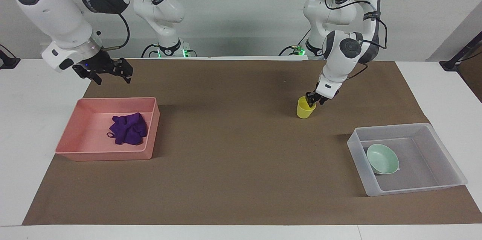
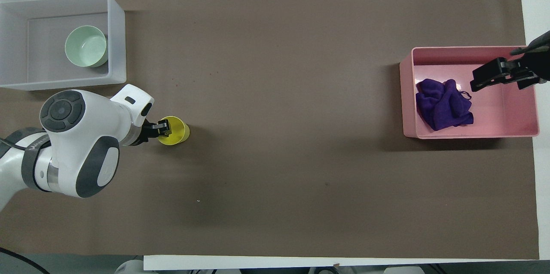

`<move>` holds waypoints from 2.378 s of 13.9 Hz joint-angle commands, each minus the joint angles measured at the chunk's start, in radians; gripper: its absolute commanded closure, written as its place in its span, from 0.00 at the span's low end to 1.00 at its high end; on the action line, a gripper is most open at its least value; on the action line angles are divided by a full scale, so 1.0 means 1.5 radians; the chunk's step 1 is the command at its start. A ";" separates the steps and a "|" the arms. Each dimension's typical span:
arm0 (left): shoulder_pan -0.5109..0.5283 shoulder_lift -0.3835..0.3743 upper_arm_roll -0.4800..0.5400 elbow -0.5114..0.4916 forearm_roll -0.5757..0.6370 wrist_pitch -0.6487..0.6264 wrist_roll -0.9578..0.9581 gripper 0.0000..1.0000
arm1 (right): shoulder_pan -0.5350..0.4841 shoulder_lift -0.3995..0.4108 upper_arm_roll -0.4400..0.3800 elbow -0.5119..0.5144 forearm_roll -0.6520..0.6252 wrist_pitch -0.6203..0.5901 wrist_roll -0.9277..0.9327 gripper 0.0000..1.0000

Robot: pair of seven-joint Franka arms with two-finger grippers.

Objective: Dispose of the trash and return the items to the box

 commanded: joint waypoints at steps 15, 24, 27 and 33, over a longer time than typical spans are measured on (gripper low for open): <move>0.222 0.211 0.017 0.481 0.019 -0.163 -0.017 1.00 | 0.053 -0.040 -0.034 -0.015 0.005 -0.024 0.017 0.00; 0.267 0.279 0.016 0.452 0.006 -0.104 -0.017 1.00 | 0.159 -0.057 -0.120 -0.049 0.005 -0.011 0.065 0.00; 0.255 0.282 0.017 0.424 0.007 -0.065 -0.016 0.71 | 0.159 -0.057 -0.119 -0.050 0.005 -0.002 0.073 0.00; 0.240 0.227 0.013 0.447 0.020 -0.117 -0.012 0.01 | 0.156 -0.062 -0.118 -0.060 0.031 0.002 0.076 0.01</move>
